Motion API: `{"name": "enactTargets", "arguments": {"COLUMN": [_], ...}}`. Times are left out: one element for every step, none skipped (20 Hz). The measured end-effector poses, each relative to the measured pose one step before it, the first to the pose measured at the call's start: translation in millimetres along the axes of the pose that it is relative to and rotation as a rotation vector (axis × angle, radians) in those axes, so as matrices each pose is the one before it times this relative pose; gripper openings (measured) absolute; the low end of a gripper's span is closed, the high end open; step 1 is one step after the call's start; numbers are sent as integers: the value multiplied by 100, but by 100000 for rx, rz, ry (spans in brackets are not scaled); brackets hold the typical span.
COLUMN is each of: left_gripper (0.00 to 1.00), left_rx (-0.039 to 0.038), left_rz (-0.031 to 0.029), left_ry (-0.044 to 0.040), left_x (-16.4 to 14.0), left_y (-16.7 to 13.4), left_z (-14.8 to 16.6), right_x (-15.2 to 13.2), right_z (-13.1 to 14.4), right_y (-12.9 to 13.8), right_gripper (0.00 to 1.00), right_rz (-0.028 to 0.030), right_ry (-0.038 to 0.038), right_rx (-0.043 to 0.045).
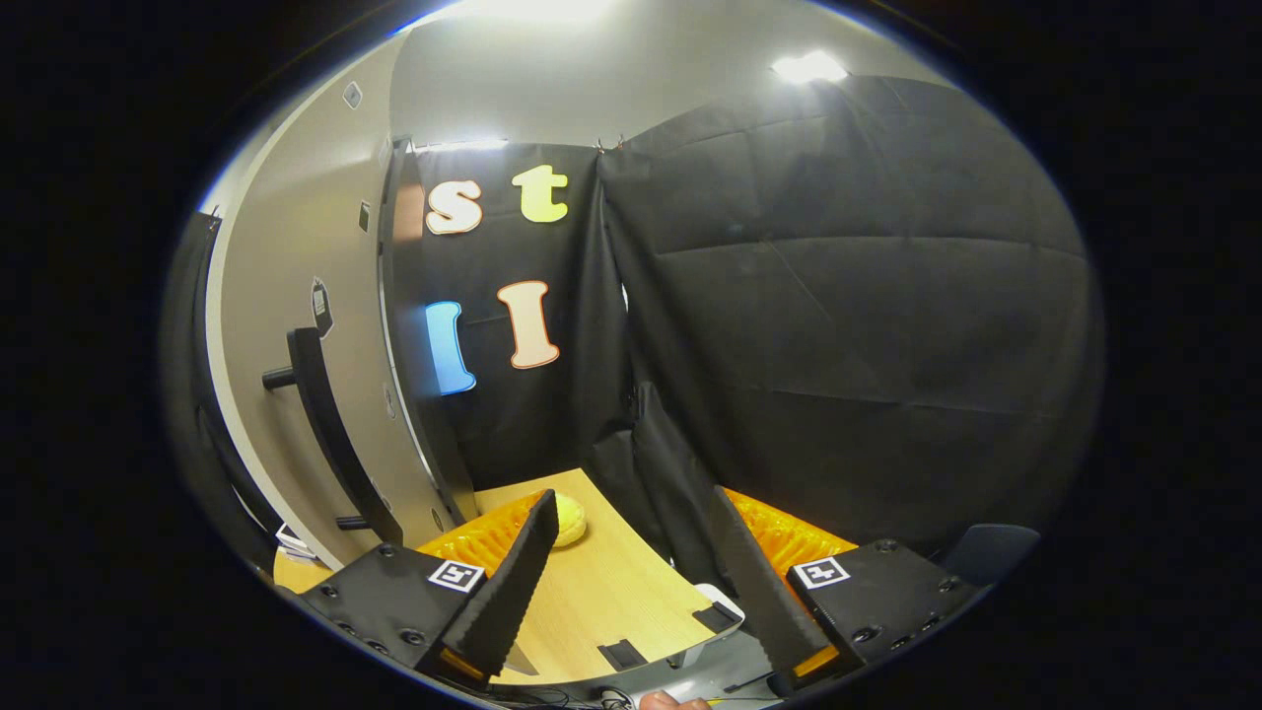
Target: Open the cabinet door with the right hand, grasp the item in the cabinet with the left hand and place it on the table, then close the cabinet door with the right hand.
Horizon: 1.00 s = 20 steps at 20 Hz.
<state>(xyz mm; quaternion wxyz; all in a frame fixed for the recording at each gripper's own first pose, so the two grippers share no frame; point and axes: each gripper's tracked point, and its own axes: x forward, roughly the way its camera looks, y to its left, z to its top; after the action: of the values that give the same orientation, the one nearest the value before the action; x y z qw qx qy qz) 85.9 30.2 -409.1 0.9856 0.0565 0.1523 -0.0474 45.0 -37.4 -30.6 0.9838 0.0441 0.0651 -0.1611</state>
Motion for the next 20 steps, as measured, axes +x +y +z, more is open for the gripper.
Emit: {"name": "enactTargets", "arguments": {"left_gripper": [54,54,56,57,57,57,58,60,74,76,76,77,78,78,78,78,78,78,78,78], "left_rx": [372,309,425,72,-212,-278,259,41,-372,-713,-781,-553,-791,-1102,-919,75,733,590,4,-526], "left_rz": [-662,-502,-112,9,-142,502,781,-272,-650,-390,453,1061,498,-235,-697,-829,-1248,-1435,-1666,-1159], "left_ry": [357,47,158,289,85,-413,-1873,-2327,-1663,-342,-121,-1039,-1694,-1813,-1850,-2436,-2893,-2688,-1882,-1540], "left_x": [-65,-80,-14,26,-189,-137,-282,-478,-514,-128,-214,-289,-363,-509,-588,-825,-799,-929,-752,-629], "left_y": [-173,-30,6,40,-40,99,98,108,-41,-14,126,327,131,-2,-191,-155,-250,-467,-446,-440], "left_z": [-150,-11,-23,-39,-65,159,584,843,690,438,456,857,1076,1155,1272,1550,1828,1833,1642,1534], "right_x": [40,161,74,78,68,126,52,121,-45,42,69,54,80,108,4,53,-44,-39,-84,-43], "right_z": [-241,-102,-142,-128,-81,-92,-79,-16,-85,27,45,190,152,99,-57,-22,-107,-69,-94,263], "right_y": [225,181,83,231,143,133,47,-10,-40,28,24,14,-135,-34,-24,-20,-46,109,96,149], "right_gripper": [98,98,98,98,98,98,98,98,98,98,98,98,98,98,98,98,98,98,98,98], "right_rz": [317,136,228,365,171,246,67,-21,-58,-87,230,73,-279,-161,-207,-229,-89,-7,23,-23], "right_ry": [478,323,244,136,-12,39,51,139,22,119,-129,-468,-684,-327,-226,-117,-45,-71,-220,-1086], "right_rx": [-96,53,199,226,25,-40,-60,34,370,656,942,746,228,-200,-590,-650,-600,-483,-518,-334]}}
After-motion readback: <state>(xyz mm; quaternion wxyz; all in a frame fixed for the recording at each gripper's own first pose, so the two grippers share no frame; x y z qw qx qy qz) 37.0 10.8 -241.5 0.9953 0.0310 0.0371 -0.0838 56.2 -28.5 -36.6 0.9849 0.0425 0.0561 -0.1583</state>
